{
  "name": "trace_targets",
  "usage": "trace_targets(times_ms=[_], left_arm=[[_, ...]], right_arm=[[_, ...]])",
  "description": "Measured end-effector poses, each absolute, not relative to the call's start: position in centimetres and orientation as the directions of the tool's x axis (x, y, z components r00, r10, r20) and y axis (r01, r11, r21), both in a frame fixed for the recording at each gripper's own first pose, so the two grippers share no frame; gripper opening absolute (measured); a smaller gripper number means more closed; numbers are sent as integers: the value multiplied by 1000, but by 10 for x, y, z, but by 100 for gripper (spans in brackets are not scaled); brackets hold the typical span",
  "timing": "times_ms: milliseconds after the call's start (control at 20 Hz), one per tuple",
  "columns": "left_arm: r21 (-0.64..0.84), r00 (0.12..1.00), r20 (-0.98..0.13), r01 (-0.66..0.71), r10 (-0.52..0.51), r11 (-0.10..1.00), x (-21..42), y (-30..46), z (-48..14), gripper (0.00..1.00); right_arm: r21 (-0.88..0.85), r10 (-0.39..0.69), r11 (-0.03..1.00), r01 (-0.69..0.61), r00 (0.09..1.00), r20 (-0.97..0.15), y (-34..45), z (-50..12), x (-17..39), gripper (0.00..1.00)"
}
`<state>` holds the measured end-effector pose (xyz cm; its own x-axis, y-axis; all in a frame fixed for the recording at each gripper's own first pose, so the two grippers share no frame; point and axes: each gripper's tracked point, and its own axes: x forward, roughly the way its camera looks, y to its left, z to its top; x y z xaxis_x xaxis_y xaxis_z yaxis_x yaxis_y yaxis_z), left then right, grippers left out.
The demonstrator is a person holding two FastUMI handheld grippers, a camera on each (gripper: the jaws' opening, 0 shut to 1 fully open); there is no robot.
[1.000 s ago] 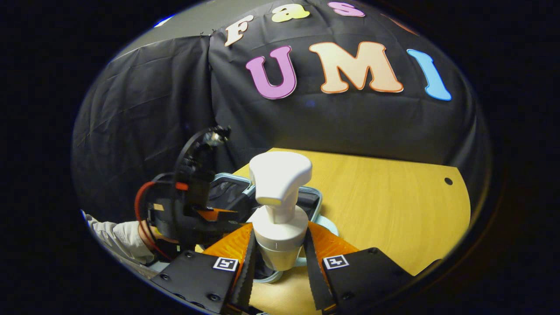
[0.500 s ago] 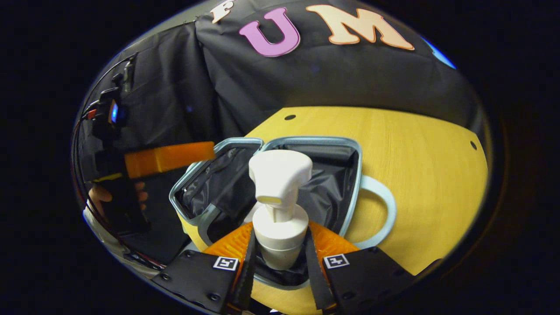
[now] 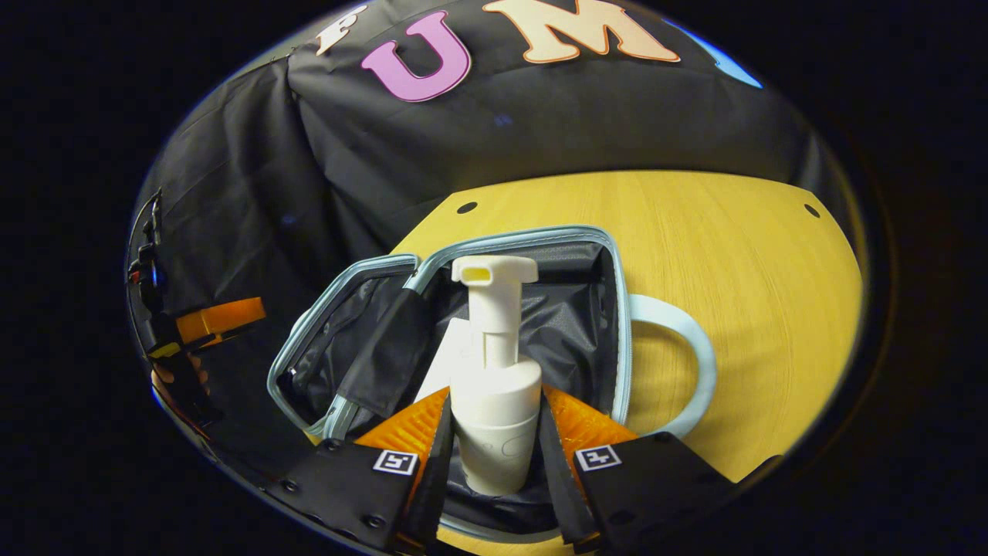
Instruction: First open the suitcase, pack the skin care products into it, and then close the suitcase.
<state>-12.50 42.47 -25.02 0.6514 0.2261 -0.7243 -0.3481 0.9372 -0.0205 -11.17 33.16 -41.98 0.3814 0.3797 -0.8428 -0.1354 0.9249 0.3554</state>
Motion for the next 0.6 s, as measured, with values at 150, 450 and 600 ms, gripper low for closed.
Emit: trace_targets(times_ms=[150, 450, 600], left_arm=[[4, 627, -737, -369, 251, 930, -128, 461, -259, 95], [0, 556, -791, -415, 254, 910, -121, 512, -303, 95], [-3, 510, -823, -447, 252, 895, -122, 535, -332, 95]], right_arm=[[335, 340, 938, -89, 425, -839, 331, -421, -103, 73], [296, 272, 954, -41, 528, -804, 322, -396, -84, 98], [270, 238, 962, -23, 554, -798, 312, -382, -84, 98]])
